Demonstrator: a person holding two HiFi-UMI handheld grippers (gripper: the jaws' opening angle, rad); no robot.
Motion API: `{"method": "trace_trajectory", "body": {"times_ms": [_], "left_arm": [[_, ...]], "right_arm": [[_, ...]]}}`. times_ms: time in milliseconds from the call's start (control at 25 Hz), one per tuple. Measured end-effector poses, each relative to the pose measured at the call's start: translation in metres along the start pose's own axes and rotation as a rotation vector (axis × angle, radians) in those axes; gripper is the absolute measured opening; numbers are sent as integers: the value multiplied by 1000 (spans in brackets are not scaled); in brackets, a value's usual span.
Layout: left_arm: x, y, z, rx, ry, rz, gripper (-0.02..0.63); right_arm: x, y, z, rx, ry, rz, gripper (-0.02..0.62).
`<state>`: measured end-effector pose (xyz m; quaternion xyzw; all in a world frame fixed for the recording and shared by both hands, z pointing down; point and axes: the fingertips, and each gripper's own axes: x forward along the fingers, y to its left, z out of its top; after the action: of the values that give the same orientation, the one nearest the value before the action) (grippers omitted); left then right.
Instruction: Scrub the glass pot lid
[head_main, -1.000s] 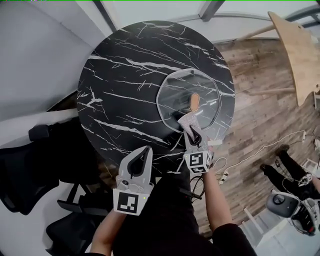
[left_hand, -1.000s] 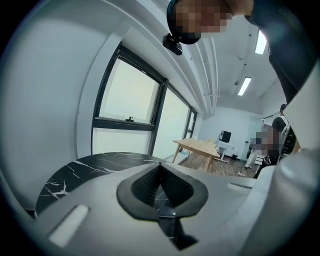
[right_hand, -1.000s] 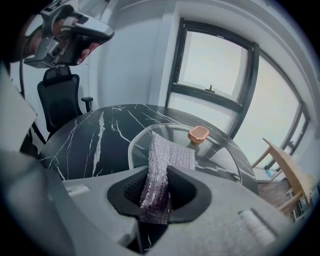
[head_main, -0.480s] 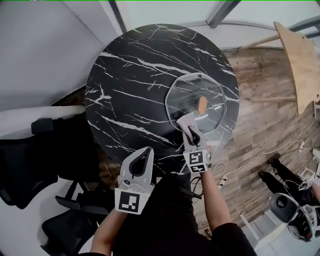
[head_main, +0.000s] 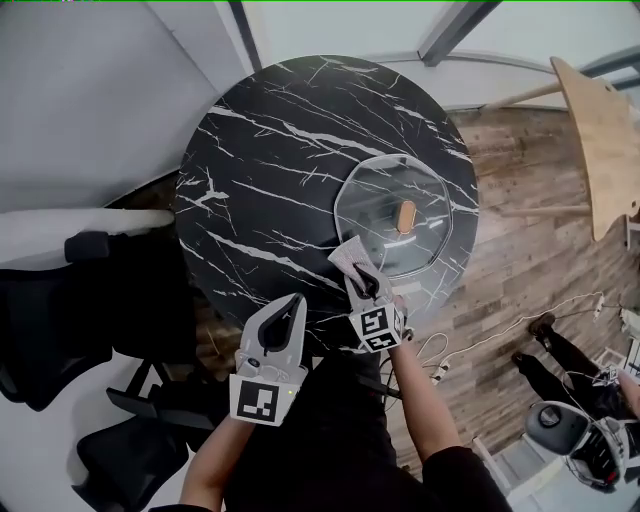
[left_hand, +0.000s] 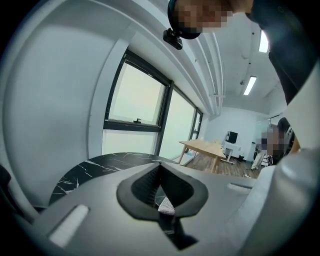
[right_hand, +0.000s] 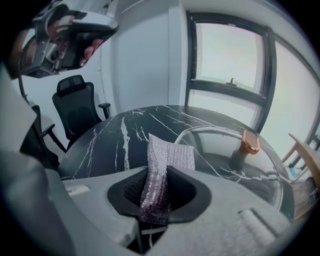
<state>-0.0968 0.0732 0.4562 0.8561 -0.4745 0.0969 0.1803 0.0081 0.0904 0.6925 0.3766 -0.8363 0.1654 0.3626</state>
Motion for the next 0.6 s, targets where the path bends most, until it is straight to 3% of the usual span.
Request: {"method": "trace_trajectory", "body": {"times_ms": [320, 440, 600], "left_arm": [[9, 0, 3, -12, -3, 18, 2], [14, -7, 1, -22, 6, 13, 3], [26, -18, 1, 0, 14, -13, 2]], "right_arm": [[-3, 23, 16, 8, -28, 259, 72], [-14, 24, 27, 88, -68, 364, 69], [-39, 20, 39, 85, -163, 400, 71]]}}
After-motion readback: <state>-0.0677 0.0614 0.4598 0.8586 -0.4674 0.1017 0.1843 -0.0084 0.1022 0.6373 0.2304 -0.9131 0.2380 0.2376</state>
